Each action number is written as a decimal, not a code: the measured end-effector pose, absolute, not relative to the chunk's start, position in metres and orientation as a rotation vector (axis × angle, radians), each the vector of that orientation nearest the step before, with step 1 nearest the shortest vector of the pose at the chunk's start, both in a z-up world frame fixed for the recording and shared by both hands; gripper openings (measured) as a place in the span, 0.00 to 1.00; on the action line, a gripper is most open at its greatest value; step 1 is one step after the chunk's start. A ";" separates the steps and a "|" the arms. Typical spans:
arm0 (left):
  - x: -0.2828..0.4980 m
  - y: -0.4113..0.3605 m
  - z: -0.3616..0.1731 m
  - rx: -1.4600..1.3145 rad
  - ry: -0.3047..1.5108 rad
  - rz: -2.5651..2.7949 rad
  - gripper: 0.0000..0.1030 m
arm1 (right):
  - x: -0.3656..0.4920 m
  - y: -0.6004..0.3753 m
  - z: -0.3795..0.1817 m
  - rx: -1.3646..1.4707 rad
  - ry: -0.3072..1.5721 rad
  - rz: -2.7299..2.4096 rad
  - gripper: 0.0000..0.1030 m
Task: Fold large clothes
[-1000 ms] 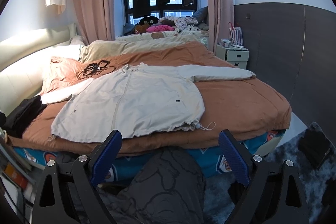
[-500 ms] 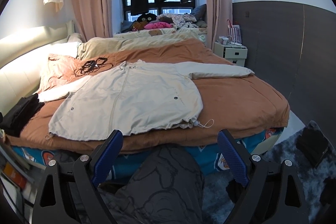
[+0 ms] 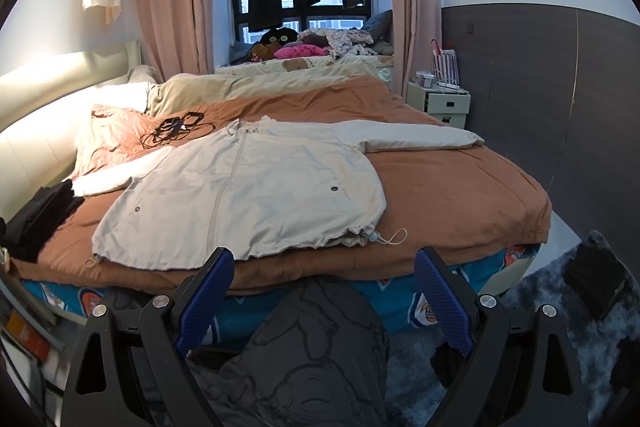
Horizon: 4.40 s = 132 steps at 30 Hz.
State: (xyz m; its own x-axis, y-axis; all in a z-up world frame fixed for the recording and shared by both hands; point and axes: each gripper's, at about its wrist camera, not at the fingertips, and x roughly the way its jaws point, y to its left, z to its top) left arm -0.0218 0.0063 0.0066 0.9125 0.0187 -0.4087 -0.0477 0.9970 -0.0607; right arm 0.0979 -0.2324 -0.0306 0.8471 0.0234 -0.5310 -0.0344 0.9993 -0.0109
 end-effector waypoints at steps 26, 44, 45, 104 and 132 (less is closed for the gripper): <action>0.033 0.027 -0.015 -0.082 0.507 0.064 1.00 | 0.144 -0.229 -0.044 -0.041 0.583 0.043 0.89; 0.138 0.095 -0.061 -0.142 0.696 0.131 1.00 | 0.248 -0.183 -0.080 -0.052 0.691 0.146 0.89; 0.143 0.100 -0.062 -0.144 0.703 0.137 1.00 | 0.254 -0.179 -0.082 -0.055 0.699 0.152 0.89; 0.443 0.455 -0.201 -0.567 0.986 0.729 0.45 | 0.546 0.145 -0.155 -0.063 0.983 0.563 0.29; 0.443 0.421 -0.074 -0.631 0.693 0.249 0.05 | 0.597 0.293 -0.256 0.217 1.239 0.831 0.08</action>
State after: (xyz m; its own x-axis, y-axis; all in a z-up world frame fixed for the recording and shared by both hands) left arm 0.4433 0.4210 -0.0740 0.7496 0.0095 -0.6618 -0.4137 0.7872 -0.4573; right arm 0.5966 0.2926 -0.2560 0.0820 0.6610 -0.7459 -0.4394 0.6957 0.5682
